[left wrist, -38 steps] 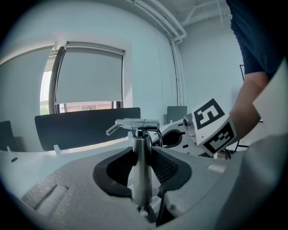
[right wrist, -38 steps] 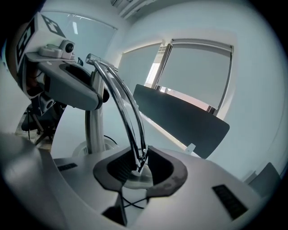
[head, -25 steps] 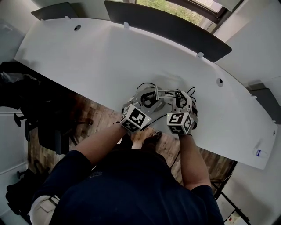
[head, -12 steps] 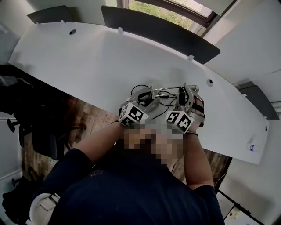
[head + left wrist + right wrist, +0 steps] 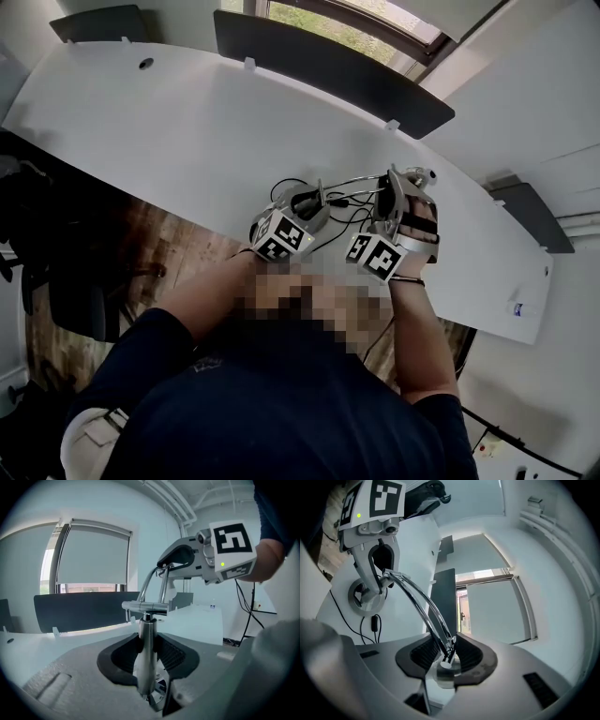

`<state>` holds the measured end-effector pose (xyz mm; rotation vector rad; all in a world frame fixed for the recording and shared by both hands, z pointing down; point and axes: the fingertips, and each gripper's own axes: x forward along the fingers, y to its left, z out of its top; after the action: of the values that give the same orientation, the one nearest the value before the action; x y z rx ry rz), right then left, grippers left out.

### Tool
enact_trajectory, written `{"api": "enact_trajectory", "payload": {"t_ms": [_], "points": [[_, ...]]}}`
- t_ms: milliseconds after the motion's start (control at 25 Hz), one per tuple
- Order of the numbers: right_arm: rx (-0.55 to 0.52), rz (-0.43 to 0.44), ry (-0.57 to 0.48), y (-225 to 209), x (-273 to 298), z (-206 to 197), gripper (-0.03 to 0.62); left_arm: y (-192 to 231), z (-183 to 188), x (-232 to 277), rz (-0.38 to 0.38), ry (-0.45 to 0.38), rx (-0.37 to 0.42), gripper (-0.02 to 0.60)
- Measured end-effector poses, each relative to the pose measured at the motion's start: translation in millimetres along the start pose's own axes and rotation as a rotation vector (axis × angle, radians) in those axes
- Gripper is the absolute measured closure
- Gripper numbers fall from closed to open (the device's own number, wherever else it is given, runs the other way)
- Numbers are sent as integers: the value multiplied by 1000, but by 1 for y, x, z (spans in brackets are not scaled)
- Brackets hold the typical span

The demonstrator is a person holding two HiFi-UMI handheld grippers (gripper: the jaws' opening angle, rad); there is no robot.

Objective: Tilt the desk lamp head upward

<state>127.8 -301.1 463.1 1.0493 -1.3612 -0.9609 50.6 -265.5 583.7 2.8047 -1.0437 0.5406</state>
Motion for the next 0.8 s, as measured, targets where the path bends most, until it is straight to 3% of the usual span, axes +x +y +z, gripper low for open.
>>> {"api": "enact_trajectory", "payload": {"t_ms": [200, 600, 800], "points": [[-89, -19, 5, -12, -7, 12, 468, 0, 0, 1, 8, -6, -4, 457], [-118, -26, 37, -19, -18, 24, 450, -2, -3, 1, 7, 12, 18, 457], [-145, 6, 55, -18, -15, 20, 428, -4, -3, 3, -17, 54, 95, 457]]}}
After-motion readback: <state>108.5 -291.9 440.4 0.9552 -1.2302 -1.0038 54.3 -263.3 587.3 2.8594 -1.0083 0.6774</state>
